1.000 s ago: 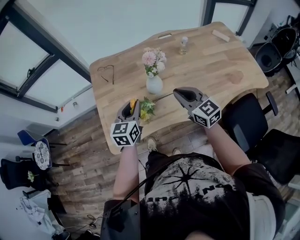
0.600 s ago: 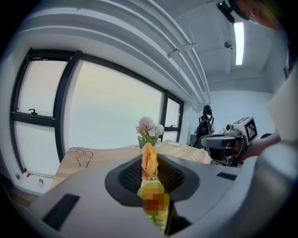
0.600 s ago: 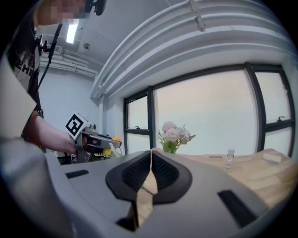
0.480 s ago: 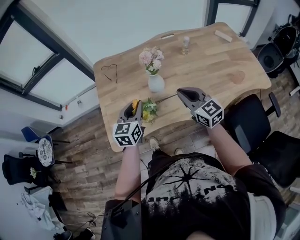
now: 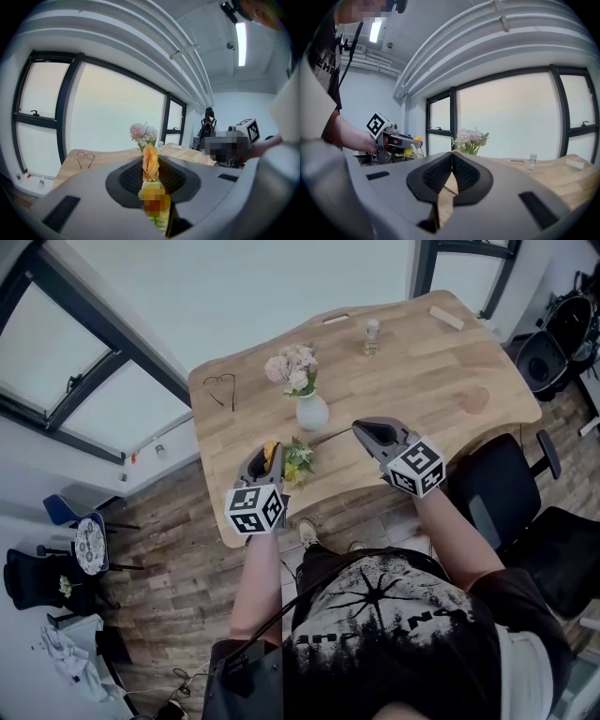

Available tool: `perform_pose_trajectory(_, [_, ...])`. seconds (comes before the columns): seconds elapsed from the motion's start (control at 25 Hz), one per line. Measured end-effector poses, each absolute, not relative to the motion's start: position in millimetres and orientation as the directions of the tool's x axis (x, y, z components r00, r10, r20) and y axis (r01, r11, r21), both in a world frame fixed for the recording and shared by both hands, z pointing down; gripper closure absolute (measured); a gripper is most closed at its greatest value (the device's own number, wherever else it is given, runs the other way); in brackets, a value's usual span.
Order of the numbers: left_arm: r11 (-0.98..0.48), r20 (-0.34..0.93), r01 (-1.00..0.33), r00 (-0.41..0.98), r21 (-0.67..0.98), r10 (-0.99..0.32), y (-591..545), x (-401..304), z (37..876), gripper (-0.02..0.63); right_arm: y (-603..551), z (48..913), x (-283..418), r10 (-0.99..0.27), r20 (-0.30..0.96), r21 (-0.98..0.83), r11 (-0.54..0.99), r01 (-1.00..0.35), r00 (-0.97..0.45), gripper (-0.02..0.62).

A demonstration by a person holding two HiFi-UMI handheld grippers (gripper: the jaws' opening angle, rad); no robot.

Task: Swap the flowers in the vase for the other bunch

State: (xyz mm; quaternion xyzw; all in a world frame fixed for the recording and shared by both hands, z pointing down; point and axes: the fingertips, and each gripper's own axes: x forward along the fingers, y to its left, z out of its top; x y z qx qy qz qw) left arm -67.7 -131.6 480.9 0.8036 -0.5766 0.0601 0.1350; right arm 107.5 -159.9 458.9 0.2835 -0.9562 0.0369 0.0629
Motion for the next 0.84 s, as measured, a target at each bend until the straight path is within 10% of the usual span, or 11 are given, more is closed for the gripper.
perform_pose_trajectory(0.84, [-0.313,0.254,-0.937,0.344,0.154,-0.904,-118,-63,485,0.528,-150,461,119,-0.578,0.149,0.003,0.812,-0.584,-0.802,0.577])
